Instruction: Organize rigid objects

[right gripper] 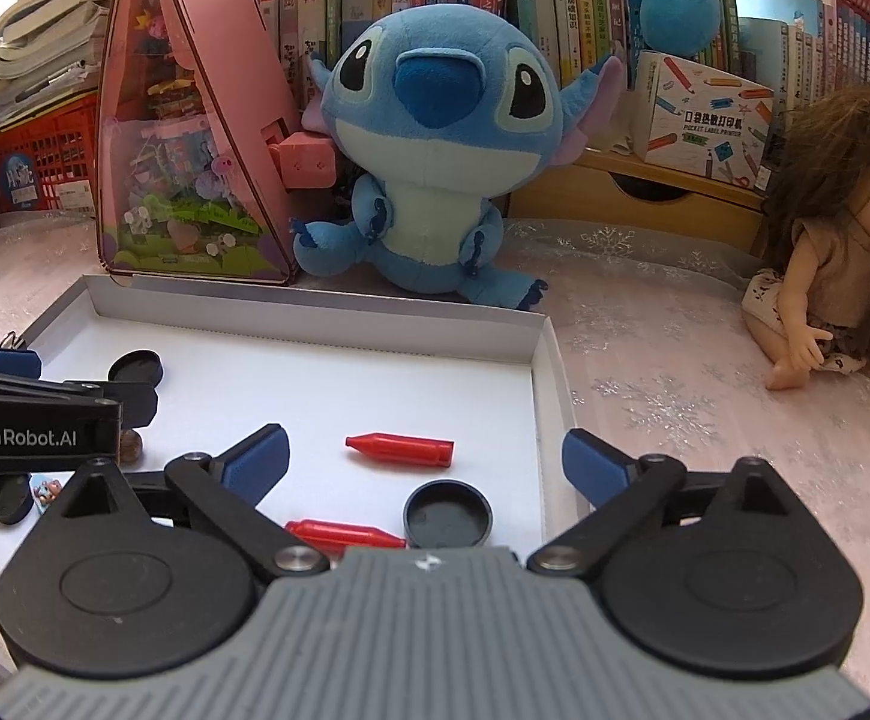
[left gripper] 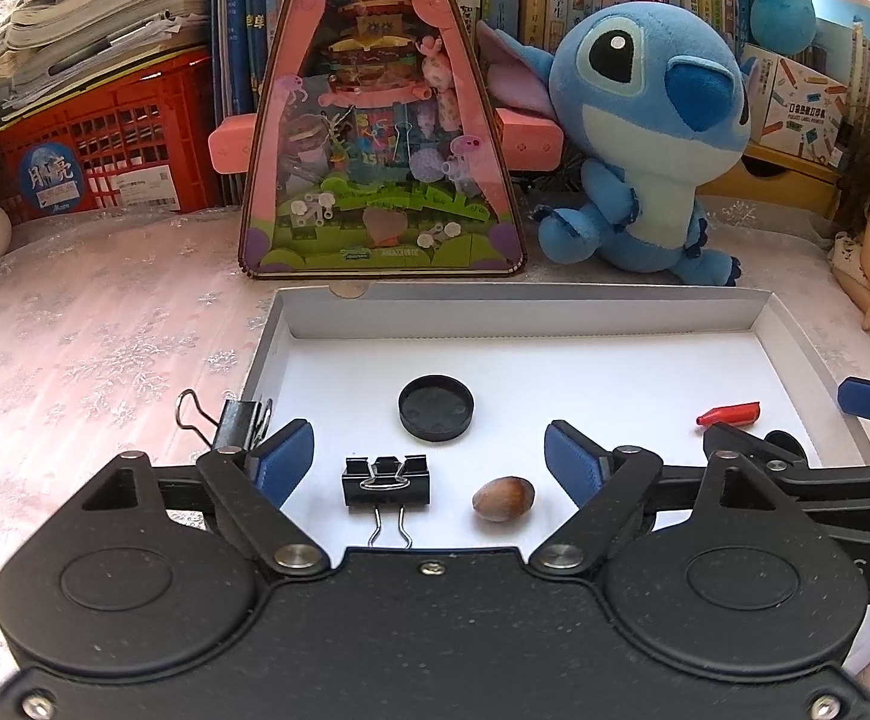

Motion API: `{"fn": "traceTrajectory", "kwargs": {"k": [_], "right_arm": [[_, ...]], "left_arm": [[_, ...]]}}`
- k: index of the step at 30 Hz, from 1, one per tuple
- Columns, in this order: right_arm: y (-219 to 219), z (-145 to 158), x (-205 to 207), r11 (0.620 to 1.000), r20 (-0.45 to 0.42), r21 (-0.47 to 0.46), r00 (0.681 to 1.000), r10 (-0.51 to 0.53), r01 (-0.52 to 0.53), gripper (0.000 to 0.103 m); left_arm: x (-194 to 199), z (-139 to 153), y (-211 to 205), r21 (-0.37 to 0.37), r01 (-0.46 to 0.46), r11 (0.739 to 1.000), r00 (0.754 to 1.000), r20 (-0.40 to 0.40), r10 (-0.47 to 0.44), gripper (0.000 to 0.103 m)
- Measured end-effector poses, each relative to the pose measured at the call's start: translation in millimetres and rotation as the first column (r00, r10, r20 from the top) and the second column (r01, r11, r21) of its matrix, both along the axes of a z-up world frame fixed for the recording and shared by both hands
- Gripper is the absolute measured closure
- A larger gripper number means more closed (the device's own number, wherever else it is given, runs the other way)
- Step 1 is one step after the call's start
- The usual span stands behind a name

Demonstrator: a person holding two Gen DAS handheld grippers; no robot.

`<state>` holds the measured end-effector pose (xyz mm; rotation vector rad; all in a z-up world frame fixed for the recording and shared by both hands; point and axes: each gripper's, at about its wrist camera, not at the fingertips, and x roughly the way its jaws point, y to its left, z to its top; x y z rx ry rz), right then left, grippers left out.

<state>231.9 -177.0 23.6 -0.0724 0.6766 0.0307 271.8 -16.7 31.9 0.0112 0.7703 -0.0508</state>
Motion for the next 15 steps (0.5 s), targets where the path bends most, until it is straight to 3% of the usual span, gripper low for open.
{"fn": "traceTrajectory", "kwargs": {"k": [15], "right_arm": [[0, 5, -12, 1.000, 0.017, -0.006, 1.000, 0.001, -0.001, 0.000]], "left_arm": [[-14, 6, 3, -0.009, 0.005, 1.000, 1.000, 0.018, -0.005, 0.020]]}}
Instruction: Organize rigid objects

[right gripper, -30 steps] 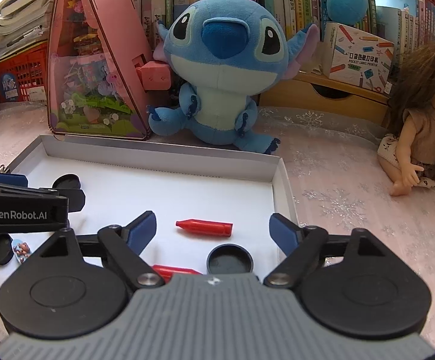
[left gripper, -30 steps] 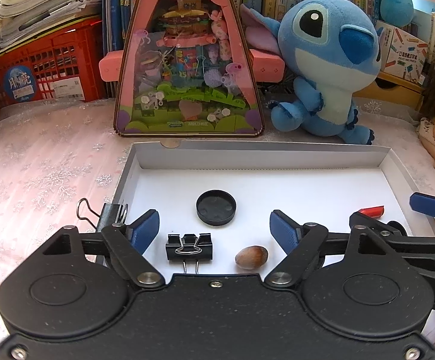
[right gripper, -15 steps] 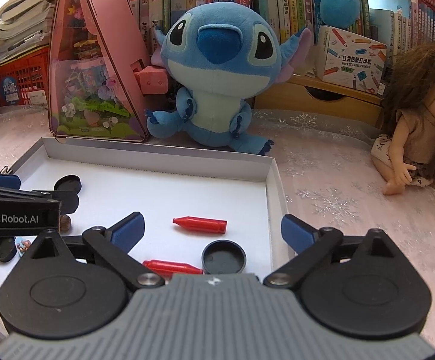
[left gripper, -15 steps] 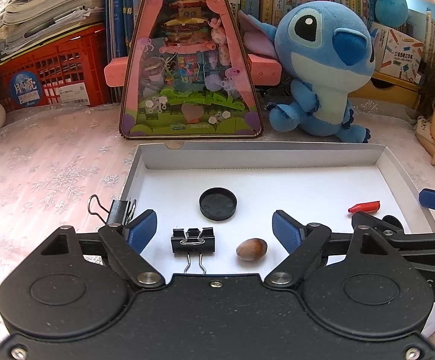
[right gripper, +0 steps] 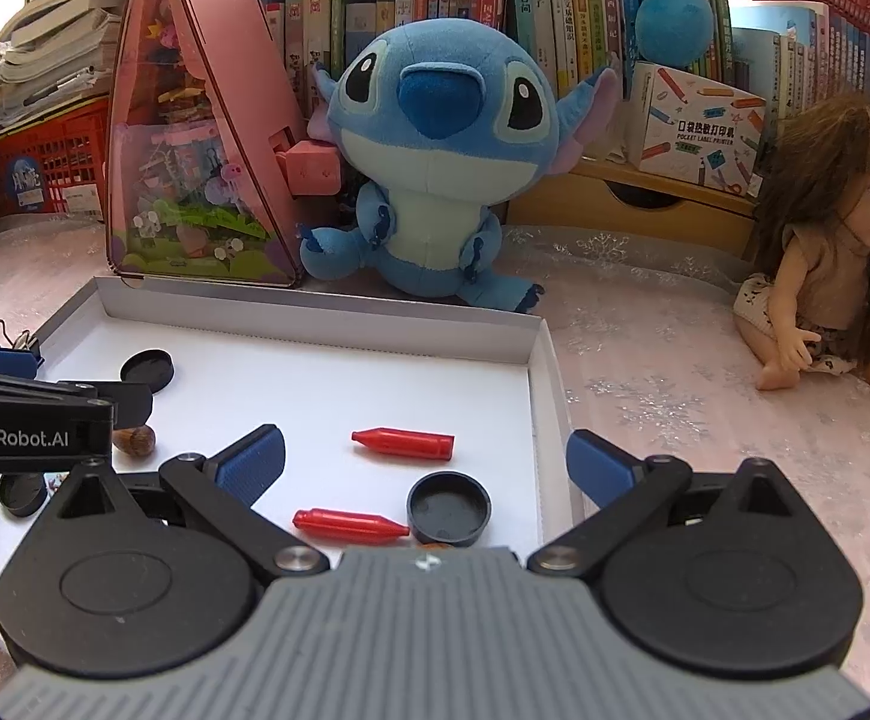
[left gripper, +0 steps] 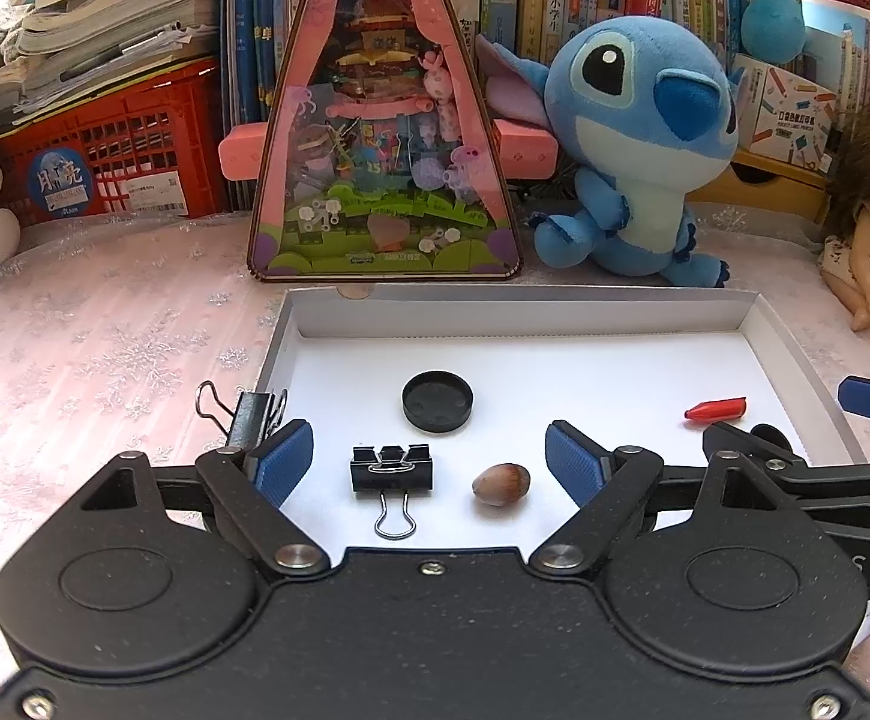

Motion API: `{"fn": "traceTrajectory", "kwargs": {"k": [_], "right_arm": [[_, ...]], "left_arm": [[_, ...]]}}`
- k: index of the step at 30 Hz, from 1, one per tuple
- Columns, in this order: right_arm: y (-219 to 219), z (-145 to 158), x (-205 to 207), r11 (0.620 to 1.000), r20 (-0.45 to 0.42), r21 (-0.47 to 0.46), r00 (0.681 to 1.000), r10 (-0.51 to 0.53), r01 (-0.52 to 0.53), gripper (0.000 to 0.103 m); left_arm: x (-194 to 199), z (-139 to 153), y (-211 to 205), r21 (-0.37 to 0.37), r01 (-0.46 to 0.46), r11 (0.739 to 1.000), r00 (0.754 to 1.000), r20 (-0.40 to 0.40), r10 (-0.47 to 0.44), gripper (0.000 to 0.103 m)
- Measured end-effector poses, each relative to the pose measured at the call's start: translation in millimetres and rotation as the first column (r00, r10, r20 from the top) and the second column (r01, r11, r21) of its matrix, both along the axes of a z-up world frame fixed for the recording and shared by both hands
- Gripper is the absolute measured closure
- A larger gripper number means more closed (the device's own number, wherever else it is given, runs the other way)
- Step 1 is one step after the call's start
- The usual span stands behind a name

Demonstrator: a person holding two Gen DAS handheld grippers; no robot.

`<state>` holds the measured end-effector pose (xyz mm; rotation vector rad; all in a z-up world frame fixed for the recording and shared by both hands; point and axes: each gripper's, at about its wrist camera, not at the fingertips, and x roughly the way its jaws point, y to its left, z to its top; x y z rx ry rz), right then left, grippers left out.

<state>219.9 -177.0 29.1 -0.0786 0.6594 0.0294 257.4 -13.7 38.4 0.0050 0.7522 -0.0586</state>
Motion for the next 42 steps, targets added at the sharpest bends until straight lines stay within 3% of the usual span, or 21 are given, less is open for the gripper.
{"fn": "traceTrajectory", "kwargs": {"k": [19, 42], "right_arm": [[-6, 22, -38, 1.000, 0.051, 0.028, 0.999, -0.004, 0.002, 0.000], [3, 33, -111, 0.998, 0.131, 0.016, 0.990, 0.058, -0.060, 0.000]], "left_arm": [[-38, 25, 2, -0.031, 0.018, 0.999, 0.999, 0.044, -0.016, 0.019], [-120, 36, 17, -0.085, 0.045, 0.995, 0.993, 0.111, -0.035, 0.014]]}}
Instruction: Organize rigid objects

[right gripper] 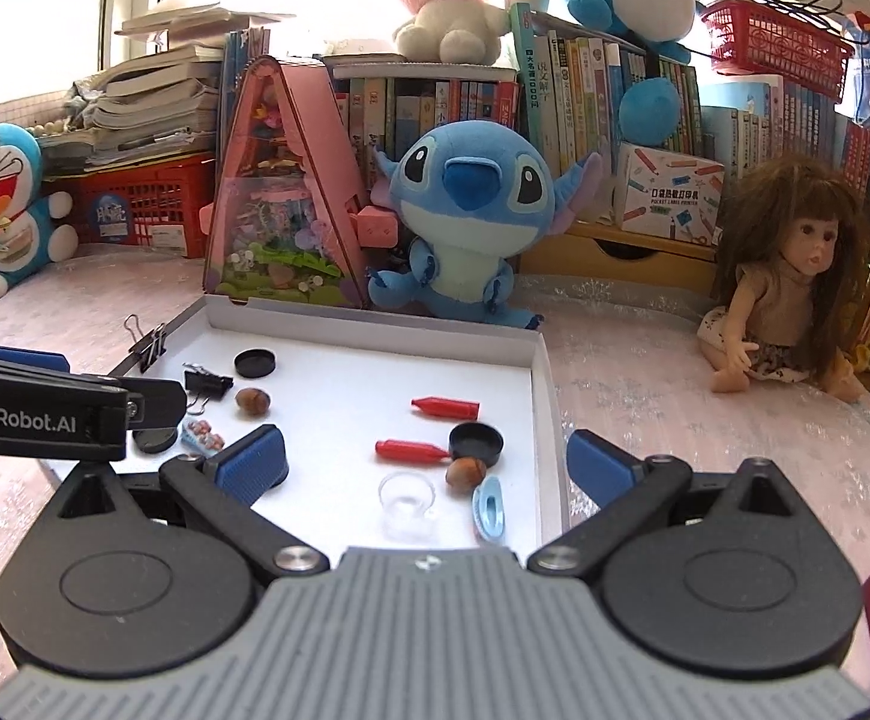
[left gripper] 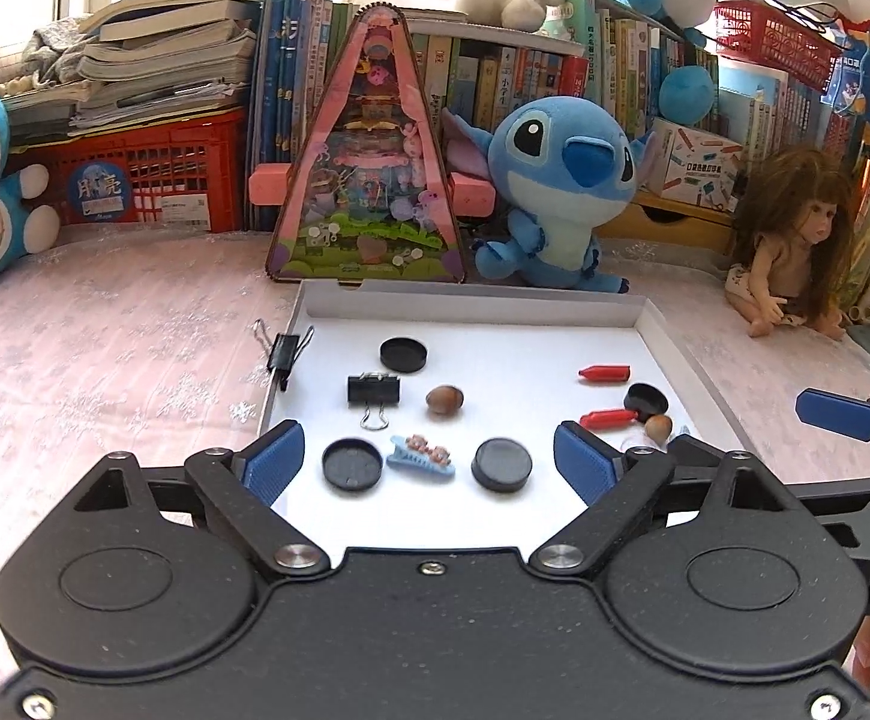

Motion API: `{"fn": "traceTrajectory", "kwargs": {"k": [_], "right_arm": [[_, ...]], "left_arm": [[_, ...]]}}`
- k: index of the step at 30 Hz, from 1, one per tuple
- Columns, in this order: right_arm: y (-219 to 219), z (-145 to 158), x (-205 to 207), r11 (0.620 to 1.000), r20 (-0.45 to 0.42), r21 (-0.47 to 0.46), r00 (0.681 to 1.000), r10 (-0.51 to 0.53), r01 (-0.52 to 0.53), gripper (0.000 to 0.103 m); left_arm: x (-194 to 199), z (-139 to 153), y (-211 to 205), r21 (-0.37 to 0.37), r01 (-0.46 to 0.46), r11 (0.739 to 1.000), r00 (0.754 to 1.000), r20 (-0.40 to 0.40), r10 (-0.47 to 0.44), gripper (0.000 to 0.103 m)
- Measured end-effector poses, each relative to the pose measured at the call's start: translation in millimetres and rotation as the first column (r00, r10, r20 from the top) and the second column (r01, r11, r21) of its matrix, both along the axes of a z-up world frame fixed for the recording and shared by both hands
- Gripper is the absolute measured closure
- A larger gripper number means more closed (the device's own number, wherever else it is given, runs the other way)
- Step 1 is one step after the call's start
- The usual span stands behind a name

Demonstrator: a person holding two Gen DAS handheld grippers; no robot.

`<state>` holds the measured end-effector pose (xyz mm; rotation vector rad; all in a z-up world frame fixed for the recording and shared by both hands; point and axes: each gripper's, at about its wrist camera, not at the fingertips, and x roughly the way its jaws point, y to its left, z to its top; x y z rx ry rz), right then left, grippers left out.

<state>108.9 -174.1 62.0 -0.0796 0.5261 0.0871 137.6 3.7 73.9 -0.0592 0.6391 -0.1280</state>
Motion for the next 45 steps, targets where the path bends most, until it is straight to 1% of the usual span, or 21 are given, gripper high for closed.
{"fn": "traceTrajectory", "kwargs": {"k": [8, 15, 20, 23, 25, 30, 41, 45], "right_arm": [[-4, -12, -18, 1.000, 0.000, 0.011, 1.000, -0.013, 0.013, 0.000], [-7, -26, -29, 0.999, -0.008, 0.030, 1.000, -0.027, 0.027, 0.000], [-10, -37, -32, 0.999, -0.034, 0.036, 0.999, -0.035, 0.037, 0.000], [-11, -45, -31, 0.998, -0.053, 0.038, 0.998, -0.040, 0.042, 0.000], [-11, -50, -31, 0.998, -0.065, 0.037, 0.997, -0.041, 0.044, 0.000], [-11, -59, -31, 0.998, -0.090, 0.038, 0.995, -0.040, 0.044, 0.000], [-9, -67, -30, 0.998, -0.124, 0.030, 0.991, -0.045, 0.049, 0.000], [-11, -69, -29, 0.998, -0.136, 0.035, 0.990, -0.046, 0.051, 0.000]], "left_arm": [[-21, -12, 4, 0.021, -0.006, 1.000, 1.000, 0.008, 0.006, 0.013], [-31, -26, 3, 0.035, -0.014, 0.999, 1.000, 0.001, 0.014, 0.013], [-33, -37, 2, 0.062, -0.021, 0.998, 1.000, 0.003, 0.021, 0.013], [-35, -45, 0, 0.085, -0.032, 0.996, 0.999, 0.014, 0.031, 0.009], [-35, -50, -1, 0.094, -0.030, 0.995, 0.999, 0.013, 0.029, 0.009], [-37, -60, 1, 0.075, -0.025, 0.997, 1.000, -0.006, 0.026, 0.009], [-37, -73, 0, 0.091, -0.034, 0.995, 0.999, -0.021, 0.037, 0.009], [-37, -76, 1, 0.095, -0.038, 0.995, 0.999, -0.013, 0.039, 0.008]]}}
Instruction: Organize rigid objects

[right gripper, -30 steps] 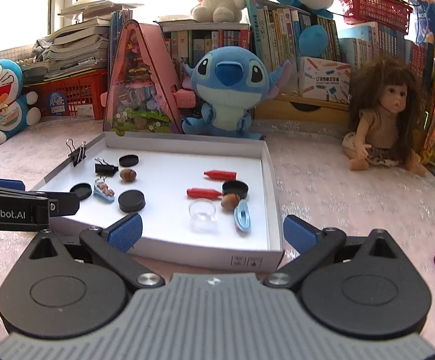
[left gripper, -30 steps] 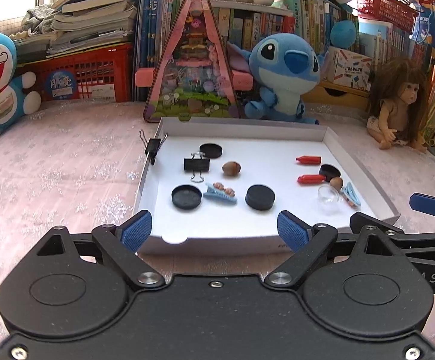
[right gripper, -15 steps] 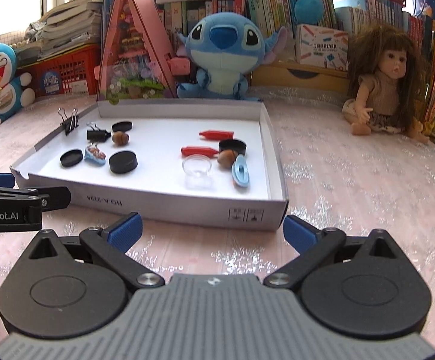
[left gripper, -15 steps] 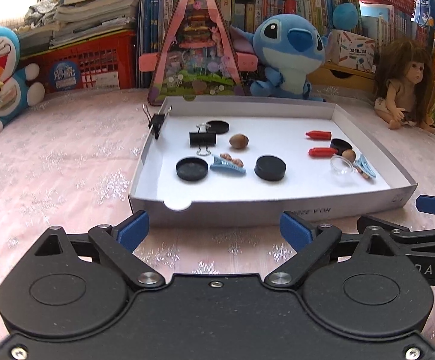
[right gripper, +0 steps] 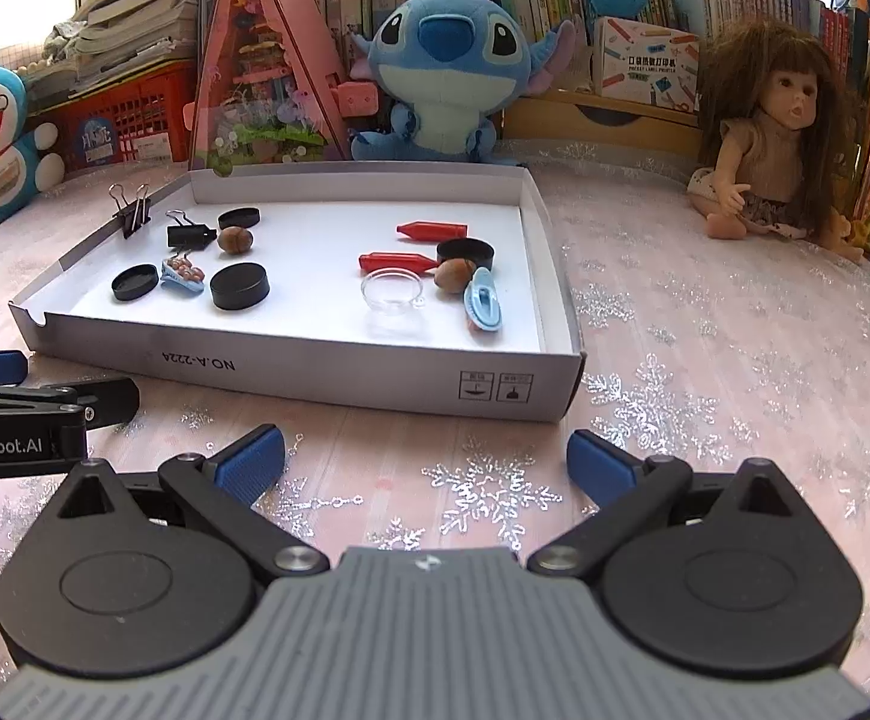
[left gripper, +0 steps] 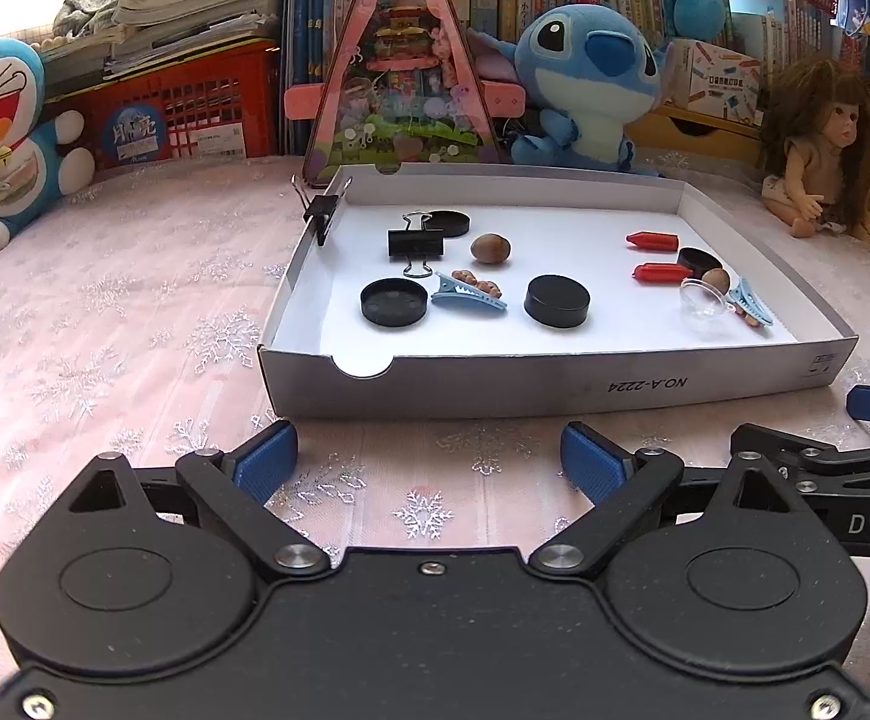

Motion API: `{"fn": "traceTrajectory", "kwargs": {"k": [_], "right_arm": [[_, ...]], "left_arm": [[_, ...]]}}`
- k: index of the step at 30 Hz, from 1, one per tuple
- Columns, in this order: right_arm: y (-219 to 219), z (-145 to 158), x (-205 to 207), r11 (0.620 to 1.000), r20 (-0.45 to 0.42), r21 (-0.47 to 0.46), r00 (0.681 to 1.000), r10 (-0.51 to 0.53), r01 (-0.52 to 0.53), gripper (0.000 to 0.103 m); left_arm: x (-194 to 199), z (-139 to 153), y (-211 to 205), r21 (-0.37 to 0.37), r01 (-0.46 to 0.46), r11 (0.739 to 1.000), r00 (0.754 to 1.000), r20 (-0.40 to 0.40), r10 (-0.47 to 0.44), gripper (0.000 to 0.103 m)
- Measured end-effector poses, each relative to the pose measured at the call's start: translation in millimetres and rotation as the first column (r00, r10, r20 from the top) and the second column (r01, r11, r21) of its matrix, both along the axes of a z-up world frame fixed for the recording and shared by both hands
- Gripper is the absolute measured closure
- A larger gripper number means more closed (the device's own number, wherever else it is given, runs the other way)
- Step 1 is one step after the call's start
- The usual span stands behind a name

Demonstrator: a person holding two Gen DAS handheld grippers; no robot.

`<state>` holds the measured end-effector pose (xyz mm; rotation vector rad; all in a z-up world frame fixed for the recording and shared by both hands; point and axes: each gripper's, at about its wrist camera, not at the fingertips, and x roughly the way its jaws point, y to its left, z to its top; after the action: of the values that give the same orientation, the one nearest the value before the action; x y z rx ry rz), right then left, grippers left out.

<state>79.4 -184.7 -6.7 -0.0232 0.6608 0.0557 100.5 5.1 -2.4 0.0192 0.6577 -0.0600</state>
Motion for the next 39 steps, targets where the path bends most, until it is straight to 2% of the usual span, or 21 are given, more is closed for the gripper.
{"fn": "traceTrajectory", "kwargs": {"k": [12, 39], "right_arm": [[-0.8, -1.8, 0.5, 1.000, -0.011, 0.007, 1.000, 0.001, -0.001, 0.000], [-0.7, -1.7, 0.5, 1.000, -0.012, 0.007, 1.000, 0.001, -0.001, 0.000]], "left_arm": [[1.6, -4.0, 0.2, 0.000, 0.011, 1.000, 1.000, -0.008, -0.011, 0.001], [1.7, -4.4, -0.2, 0.006, 0.010, 1.000, 1.000, -0.009, -0.010, 0.000]]}}
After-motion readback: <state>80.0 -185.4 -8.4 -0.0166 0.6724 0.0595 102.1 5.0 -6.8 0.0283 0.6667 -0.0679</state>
